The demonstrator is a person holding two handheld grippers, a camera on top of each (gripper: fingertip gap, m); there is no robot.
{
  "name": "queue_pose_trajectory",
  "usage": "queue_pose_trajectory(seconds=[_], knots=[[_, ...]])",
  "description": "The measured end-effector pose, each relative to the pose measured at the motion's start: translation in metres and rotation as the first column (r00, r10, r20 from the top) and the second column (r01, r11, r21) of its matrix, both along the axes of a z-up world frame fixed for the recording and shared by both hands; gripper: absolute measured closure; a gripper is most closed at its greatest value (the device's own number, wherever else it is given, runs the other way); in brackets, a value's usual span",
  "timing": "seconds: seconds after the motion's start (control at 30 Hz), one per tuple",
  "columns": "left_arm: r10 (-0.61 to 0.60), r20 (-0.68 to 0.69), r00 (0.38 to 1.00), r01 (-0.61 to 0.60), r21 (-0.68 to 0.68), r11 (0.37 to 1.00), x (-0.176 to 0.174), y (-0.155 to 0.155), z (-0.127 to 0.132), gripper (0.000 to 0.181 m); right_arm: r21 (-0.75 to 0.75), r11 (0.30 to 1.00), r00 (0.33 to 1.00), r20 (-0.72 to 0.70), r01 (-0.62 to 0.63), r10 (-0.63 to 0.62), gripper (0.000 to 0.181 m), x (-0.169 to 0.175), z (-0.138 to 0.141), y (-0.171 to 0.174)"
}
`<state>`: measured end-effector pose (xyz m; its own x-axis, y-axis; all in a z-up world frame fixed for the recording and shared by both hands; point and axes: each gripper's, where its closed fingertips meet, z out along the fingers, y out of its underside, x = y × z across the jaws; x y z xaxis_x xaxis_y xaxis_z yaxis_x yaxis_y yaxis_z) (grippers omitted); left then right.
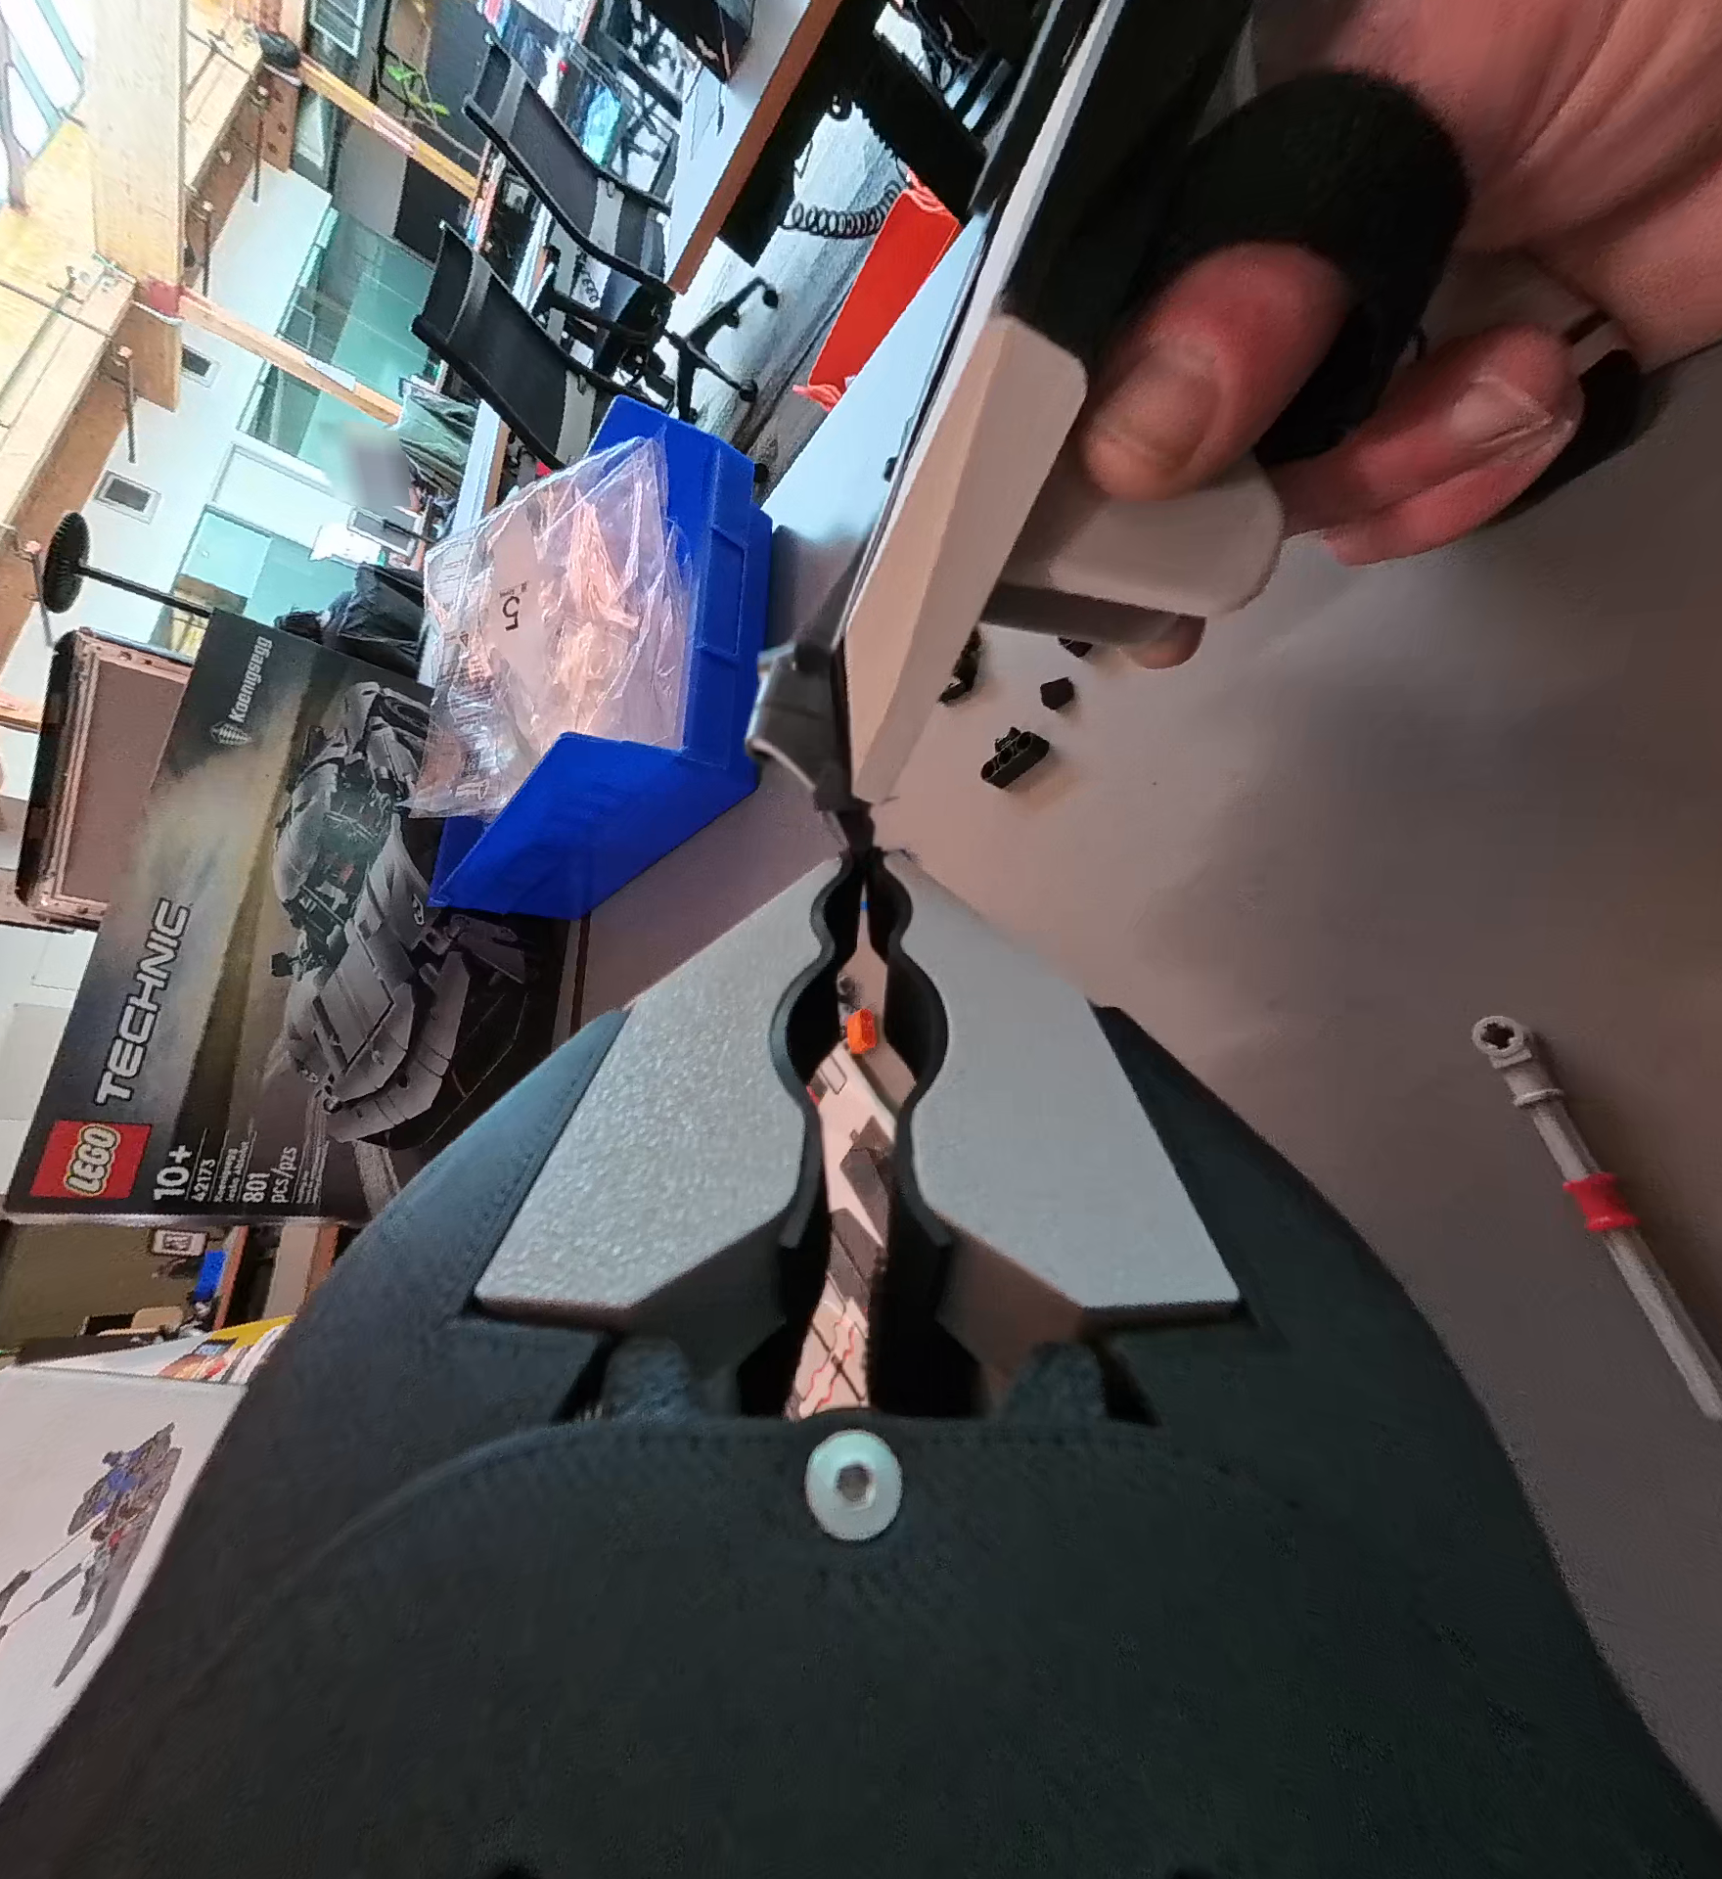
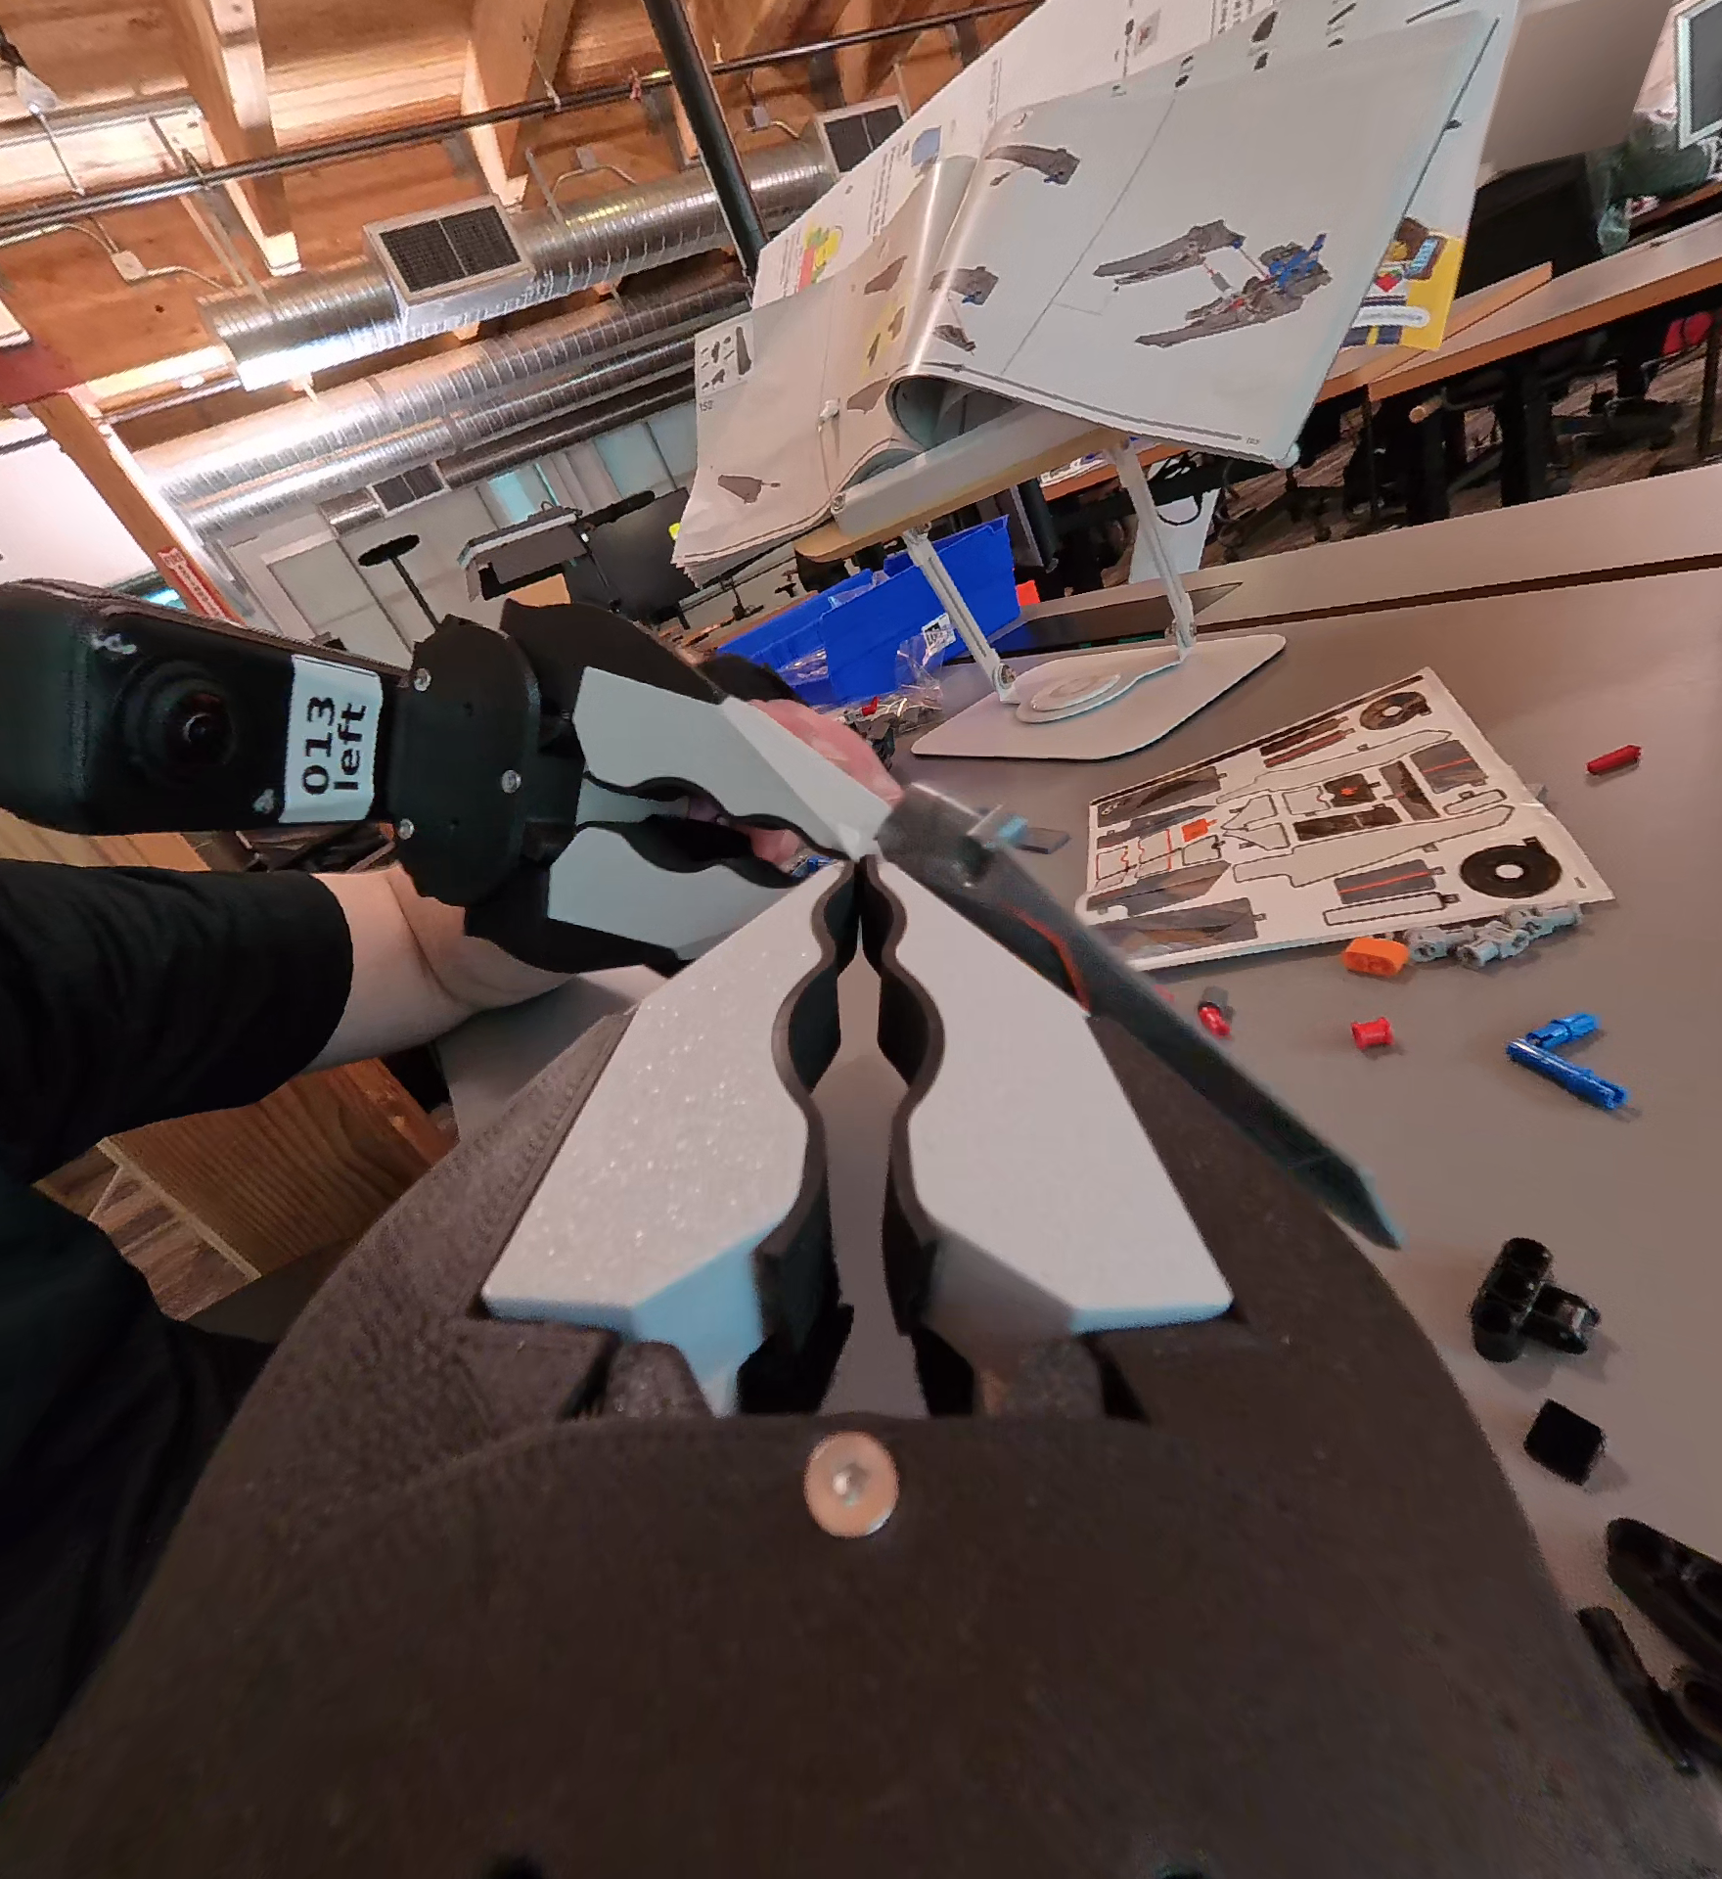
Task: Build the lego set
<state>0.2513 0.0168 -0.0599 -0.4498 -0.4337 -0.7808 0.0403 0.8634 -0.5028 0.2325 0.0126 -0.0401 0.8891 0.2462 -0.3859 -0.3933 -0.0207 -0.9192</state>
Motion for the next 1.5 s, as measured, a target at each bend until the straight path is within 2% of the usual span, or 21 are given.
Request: queue_pose_trajectory(seconds=[0.17, 0.57, 1.0, 1.33, 1.5], knots=[[-0.014, -0.036, 0.999, 0.013, -0.026, 1.0, 0.0, 0.0, -0.004, 0.181, -0.009, 1.0, 1.0, 0.001, -0.004, 0.004, 0.181, -0.001, -0.001, 0.001], [-0.034, -0.019, 0.999, 0.034, -0.028, 0.999, 0.0, -0.001, -0.005, 0.181, 0.001, 1.0, 1.0, -0.009, -0.018, 0.018, 0.181, -0.001, 0.0, 0.0], [-0.045, -0.06, 0.997, 0.041, -0.059, 0.997, 0.004, 0.0, -0.015, 0.169, 0.01, 0.999, 0.999, -0.034, -0.037, 0.037, 0.181, 0.0, 0.001, 0.0], [-0.161, -0.168, 0.973, 0.106, -0.295, 0.95, 0.003, -0.008, -0.013, 0.152, 0.045, 0.996, 0.995, -0.068, -0.072, 0.075, 0.181, -0.001, 0.005, -0.004], [-0.236, -0.193, 0.952, 0.151, -0.376, 0.914, -0.002, -0.016, -0.012, 0.151, 0.056, 0.993, 0.992, -0.075, -0.099, 0.103, 0.181, -0.004, 0.006, -0.005]])
